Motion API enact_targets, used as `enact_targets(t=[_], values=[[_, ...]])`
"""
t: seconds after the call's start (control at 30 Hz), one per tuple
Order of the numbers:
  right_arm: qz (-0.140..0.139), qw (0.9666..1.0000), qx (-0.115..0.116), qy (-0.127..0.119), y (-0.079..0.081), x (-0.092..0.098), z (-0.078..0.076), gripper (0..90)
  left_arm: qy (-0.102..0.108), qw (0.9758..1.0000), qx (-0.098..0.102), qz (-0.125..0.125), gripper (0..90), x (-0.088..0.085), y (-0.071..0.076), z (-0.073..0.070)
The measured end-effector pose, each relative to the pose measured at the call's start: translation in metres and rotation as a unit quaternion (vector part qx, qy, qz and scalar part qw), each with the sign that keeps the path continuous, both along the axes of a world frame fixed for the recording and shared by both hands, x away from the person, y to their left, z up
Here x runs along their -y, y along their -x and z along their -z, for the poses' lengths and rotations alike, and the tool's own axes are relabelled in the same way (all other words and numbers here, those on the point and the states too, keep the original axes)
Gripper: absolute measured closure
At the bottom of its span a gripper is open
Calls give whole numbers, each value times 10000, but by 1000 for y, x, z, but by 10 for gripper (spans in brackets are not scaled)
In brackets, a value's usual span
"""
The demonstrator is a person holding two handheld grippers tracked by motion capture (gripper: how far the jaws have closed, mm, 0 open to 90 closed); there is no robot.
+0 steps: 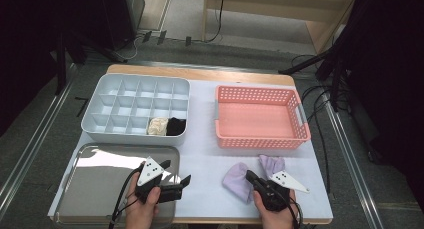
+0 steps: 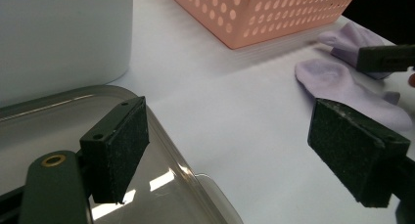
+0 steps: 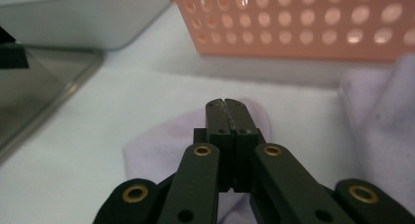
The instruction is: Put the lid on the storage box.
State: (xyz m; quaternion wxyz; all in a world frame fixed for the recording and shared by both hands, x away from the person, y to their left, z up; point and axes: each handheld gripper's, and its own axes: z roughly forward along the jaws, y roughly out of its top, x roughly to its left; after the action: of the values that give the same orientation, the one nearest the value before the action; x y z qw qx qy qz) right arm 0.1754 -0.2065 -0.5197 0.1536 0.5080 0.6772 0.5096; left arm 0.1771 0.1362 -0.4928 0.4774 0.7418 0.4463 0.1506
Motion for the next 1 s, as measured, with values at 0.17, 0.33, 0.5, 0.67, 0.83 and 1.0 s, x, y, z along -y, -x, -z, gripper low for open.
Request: enact_targets(t=[0.17,0.33,0.5,0.67,0.83,1.0], values=[[141,9997,64,190,4,-10,-6,756,-9,10000,22,15,163,1,1,0],[390,9974,-601,110,-14,-7,12,509,5,10000,12,31,164,3,1,0],[-11,9979,-565,314,-14,-12,12,826,-5,10000,1,46,163,4,0,1],[53,9996,117,244,-2,-13,0,848,4,10000,8,49,163,4,1,0],[-5,9981,598,134,11,-21,-11,848,16,10000,2,57,163,4,0,1],[42,9962,818,310,14,-27,-17,851,0,10000,2,47,164,5,0,1]])
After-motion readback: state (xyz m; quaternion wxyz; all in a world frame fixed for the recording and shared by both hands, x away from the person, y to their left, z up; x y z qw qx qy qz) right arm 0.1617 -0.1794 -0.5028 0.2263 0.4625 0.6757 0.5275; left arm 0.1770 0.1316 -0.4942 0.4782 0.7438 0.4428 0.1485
